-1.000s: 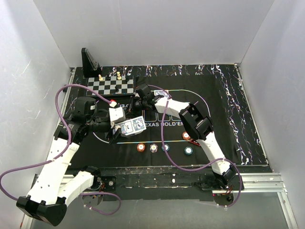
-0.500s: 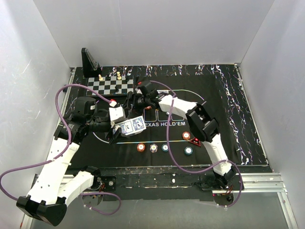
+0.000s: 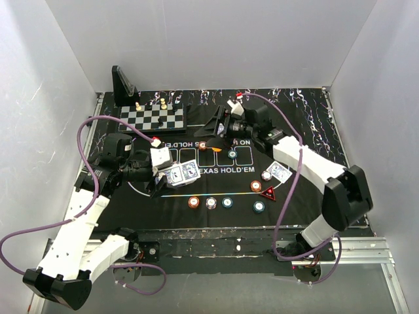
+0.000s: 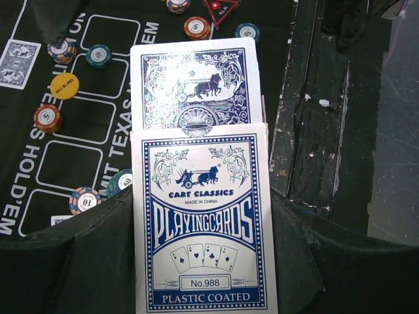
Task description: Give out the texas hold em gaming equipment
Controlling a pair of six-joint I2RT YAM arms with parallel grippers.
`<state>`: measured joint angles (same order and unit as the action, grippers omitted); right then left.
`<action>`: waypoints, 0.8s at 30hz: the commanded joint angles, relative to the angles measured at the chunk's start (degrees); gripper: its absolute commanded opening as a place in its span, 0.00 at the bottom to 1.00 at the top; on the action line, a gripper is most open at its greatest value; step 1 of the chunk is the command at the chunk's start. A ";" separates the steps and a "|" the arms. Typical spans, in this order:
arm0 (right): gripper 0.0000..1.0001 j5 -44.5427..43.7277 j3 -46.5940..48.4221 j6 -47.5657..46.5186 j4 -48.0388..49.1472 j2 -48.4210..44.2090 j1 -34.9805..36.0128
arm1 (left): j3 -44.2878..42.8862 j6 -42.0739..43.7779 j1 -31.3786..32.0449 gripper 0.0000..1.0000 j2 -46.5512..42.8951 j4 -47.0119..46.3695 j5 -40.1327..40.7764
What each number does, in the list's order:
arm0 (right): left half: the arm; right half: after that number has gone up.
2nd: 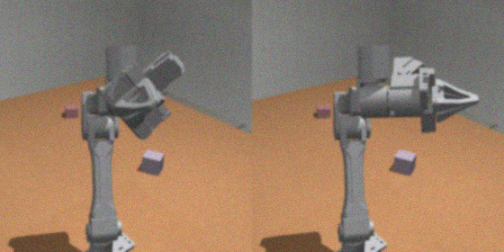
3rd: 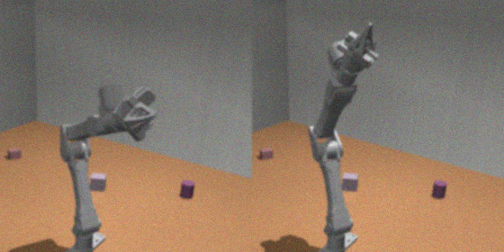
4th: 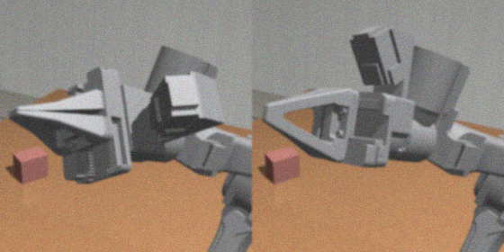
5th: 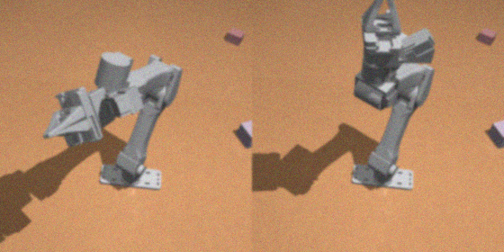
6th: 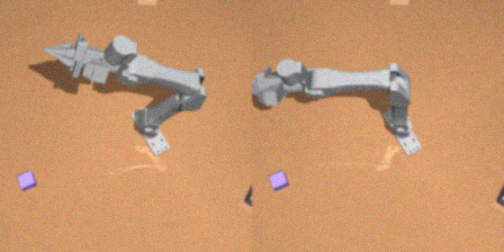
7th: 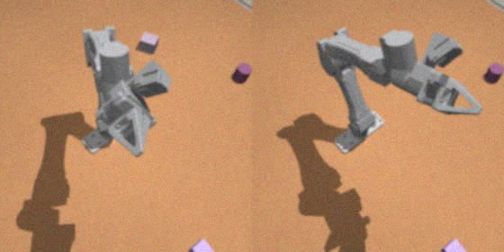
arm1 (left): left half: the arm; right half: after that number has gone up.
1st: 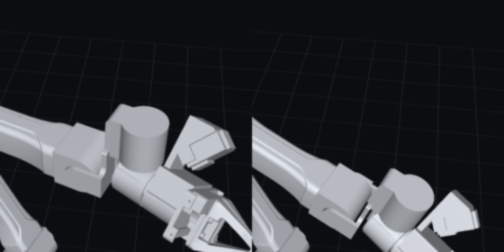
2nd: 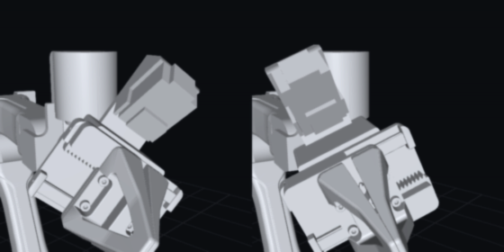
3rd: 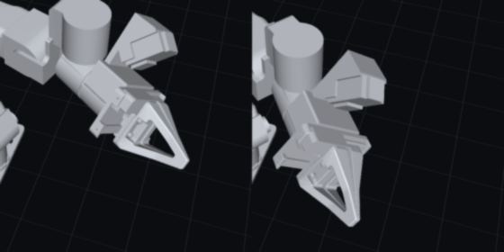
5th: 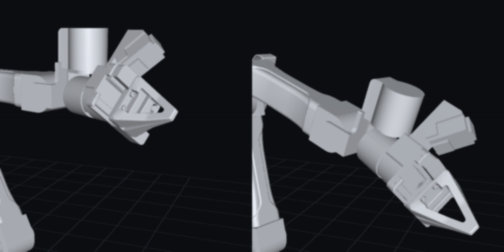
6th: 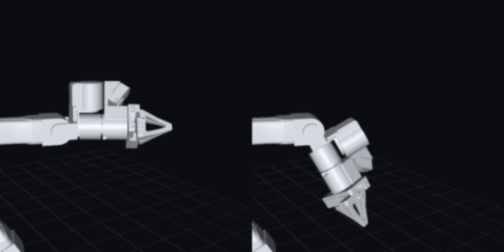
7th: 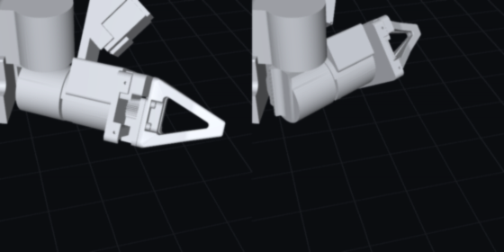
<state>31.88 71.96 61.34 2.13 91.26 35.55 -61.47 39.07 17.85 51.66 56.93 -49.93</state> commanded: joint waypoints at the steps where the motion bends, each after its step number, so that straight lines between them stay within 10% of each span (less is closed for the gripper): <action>1: 0.88 5.29 -5.68 1.23 5.60 -6.61 1.27 | 0.47 1.10 0.08 0.34 -0.51 -1.55 -0.69; 19: 0.91 7.06 -9.83 1.94 9.65 -9.44 11.38 | -0.67 0.04 0.17 0.34 1.60 -4.28 -0.60; 24: 0.74 7.23 -10.79 2.82 10.53 -8.91 11.73 | -0.67 -0.05 0.08 0.34 1.25 -4.45 -0.60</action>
<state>38.24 60.14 64.16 9.65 82.30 47.05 -61.23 39.20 17.85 53.89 54.15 -49.67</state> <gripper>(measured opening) 0.791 0.660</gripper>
